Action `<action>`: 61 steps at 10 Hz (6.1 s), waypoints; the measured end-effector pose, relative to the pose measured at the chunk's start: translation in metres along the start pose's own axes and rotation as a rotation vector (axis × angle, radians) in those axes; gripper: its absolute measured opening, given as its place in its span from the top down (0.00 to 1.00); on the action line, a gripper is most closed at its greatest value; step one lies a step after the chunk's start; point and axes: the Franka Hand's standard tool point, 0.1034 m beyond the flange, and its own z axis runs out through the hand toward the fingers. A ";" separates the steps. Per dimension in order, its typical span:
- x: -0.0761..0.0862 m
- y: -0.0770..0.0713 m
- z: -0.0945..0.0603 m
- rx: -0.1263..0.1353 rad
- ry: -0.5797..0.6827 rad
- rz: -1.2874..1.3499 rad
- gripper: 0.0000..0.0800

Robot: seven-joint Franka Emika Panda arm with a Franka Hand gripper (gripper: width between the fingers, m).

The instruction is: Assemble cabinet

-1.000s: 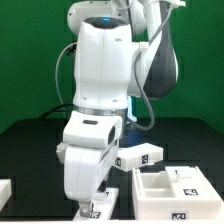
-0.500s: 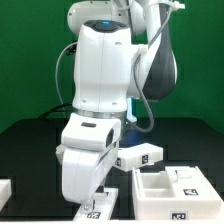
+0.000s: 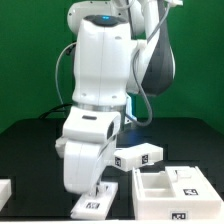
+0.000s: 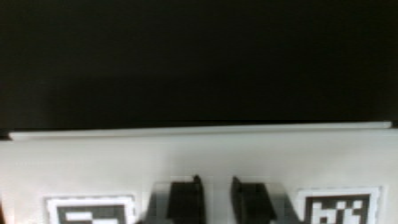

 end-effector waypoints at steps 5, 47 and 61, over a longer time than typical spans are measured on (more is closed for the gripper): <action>-0.007 -0.026 -0.029 0.001 -0.003 -0.057 0.92; 0.080 -0.104 -0.043 0.061 -0.065 -0.137 0.92; 0.079 -0.067 -0.040 0.078 -0.085 -0.185 0.92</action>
Offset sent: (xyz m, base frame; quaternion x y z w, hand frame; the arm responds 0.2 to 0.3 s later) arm 0.0000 0.0000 0.0000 0.0000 0.0000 0.0000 1.0000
